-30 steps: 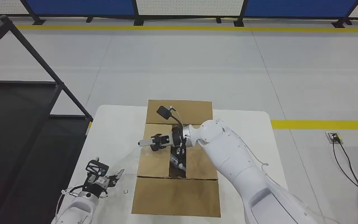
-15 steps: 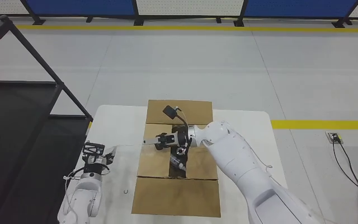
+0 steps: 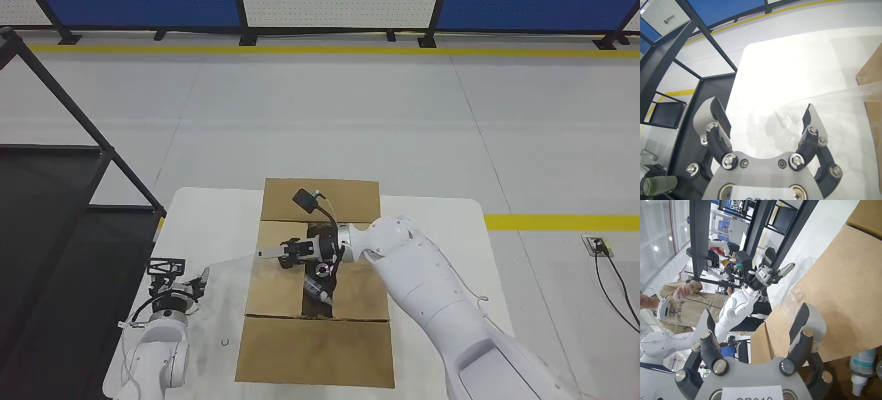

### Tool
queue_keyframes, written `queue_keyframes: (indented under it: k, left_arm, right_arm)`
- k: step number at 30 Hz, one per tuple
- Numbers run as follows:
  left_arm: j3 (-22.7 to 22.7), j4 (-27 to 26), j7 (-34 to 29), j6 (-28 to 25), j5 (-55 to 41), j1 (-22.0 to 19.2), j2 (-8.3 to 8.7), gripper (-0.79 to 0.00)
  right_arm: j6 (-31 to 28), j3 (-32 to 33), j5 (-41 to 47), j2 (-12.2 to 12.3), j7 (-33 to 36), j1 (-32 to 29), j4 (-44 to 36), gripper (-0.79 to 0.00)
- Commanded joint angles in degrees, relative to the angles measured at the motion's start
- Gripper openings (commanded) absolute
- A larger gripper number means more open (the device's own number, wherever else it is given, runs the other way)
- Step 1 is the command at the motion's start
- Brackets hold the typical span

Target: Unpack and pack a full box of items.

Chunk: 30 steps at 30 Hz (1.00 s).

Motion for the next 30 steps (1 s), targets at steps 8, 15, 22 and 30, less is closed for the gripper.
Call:
queue_keyframes:
  k: [8, 15, 22, 30]
  left_arm:
    - [-0.85, -0.47, 2.65, 3.36, -2.75, 0.2, -0.3, 0.0]
    - [-4.83, -3.0, 12.17, -1.07, -9.23, 2.99, -0.15, 0.0]
    - [-11.66, -4.83, 19.96, -27.18, -2.96, 10.73, 2.59, 0.0]
    - [-13.84, -6.81, 22.6, -37.83, 8.56, 15.03, 4.57, 0.0]
  right_arm:
    - [0.27, 0.34, -0.23, 0.2, 0.56, -0.16, -0.53, 0.0]
    - [-1.9, 2.28, 1.04, 1.35, 0.33, 1.03, 0.91, 0.0]
    - [-4.08, 7.24, 3.81, 6.01, -1.67, 2.89, 4.82, 0.0]
    - [-4.11, 7.37, 3.7, 6.23, -1.76, 2.91, 5.04, 0.0]
